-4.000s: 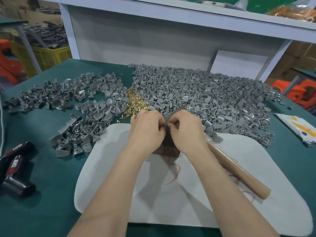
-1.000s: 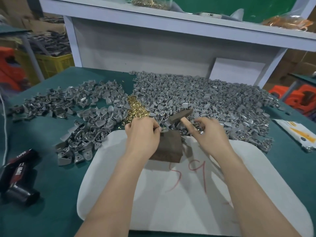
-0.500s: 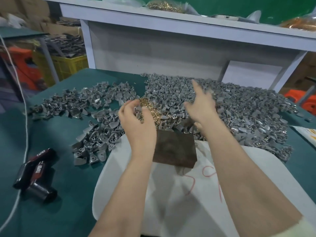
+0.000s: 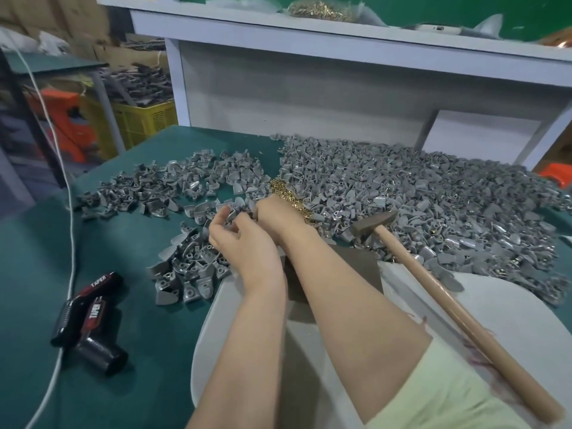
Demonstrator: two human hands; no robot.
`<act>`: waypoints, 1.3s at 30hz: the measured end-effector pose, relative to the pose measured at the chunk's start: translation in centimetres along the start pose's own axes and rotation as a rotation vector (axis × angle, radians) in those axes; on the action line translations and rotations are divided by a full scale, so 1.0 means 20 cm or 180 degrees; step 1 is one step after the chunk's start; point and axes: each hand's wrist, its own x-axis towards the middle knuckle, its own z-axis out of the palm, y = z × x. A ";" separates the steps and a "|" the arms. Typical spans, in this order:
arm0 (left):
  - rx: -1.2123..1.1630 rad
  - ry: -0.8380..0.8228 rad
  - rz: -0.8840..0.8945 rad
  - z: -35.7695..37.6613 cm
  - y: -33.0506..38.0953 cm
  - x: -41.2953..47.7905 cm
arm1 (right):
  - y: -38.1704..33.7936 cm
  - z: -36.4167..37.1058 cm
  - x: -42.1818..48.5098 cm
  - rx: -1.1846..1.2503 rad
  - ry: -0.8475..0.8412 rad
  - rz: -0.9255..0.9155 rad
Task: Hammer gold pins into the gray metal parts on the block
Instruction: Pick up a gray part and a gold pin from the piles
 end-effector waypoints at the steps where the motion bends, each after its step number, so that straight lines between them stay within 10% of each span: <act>1: 0.0021 -0.0003 -0.0004 0.00 0.00 0.00 | 0.01 0.01 0.00 0.0040 0.0133 0.0036; 24: 0.0044 -0.0547 0.0272 0.01 0.00 -0.02 | 0.21 -0.20 -0.21 0.2320 0.0920 -0.0061; 33: -0.0235 -0.0666 0.0137 0.00 0.01 0.00 | 0.16 -0.25 -0.31 0.2129 0.0372 -0.0930; 39: -0.0191 -0.0609 0.0222 0.02 0.00 0.00 | 0.22 -0.12 -0.12 0.0885 0.0641 0.0195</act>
